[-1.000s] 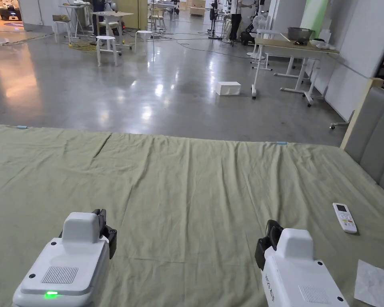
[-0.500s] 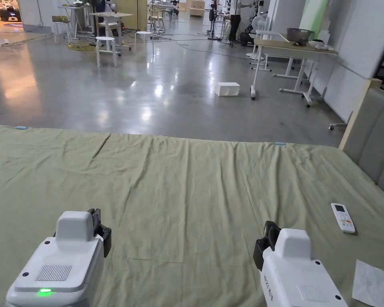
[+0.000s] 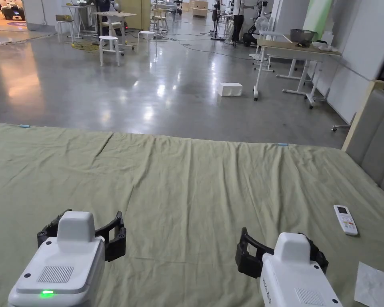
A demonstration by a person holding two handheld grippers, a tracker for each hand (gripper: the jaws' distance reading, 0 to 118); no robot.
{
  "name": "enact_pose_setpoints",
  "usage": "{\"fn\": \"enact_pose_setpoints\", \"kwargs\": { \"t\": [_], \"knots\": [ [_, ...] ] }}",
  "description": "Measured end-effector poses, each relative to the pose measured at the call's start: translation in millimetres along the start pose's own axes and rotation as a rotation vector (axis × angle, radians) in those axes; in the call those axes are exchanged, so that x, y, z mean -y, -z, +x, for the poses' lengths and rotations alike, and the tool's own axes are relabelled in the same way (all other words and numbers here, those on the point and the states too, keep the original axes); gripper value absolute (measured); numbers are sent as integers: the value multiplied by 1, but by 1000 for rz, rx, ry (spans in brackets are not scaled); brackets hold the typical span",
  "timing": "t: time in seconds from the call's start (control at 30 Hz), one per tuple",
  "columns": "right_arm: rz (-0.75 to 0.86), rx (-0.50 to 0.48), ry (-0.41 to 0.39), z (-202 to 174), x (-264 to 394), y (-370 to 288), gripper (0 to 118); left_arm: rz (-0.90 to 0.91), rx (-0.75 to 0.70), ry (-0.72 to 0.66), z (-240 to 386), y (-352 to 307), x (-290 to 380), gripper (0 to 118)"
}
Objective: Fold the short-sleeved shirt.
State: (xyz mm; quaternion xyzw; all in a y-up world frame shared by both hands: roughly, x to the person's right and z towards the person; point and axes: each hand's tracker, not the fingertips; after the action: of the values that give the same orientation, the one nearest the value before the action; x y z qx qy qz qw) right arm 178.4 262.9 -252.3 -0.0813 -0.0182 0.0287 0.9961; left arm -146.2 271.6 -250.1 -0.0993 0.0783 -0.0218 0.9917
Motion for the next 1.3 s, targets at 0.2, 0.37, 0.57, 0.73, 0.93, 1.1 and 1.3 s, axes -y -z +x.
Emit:
{"fn": "enact_pose_setpoints", "kwargs": {
  "t": [0.2,0.37,0.57,0.73,0.93,1.1,1.3],
  "knots": [
    [-28,-32,59,6,2,4,118,-11,-15,-18,-1,0,4,90],
    [-25,-23,6,2,3,9,118,-27,-14,-30,-4,2,5,90],
    [-1,-159,51,2,-4,4,118,-29,19,-32,-6,3,4,90],
    [-50,-114,97,-6,-14,4,118,-30,30,-46,-6,4,4,90],
    [-149,-142,237,-4,-21,10,118,-37,30,-52,-8,5,4,90],
    [-206,-100,257,-6,-29,14,118,-51,24,-58,-12,6,5,91],
    [-217,-50,194,-12,-33,16,118,-58,24,-54,-13,7,5,90]
  ]
}}
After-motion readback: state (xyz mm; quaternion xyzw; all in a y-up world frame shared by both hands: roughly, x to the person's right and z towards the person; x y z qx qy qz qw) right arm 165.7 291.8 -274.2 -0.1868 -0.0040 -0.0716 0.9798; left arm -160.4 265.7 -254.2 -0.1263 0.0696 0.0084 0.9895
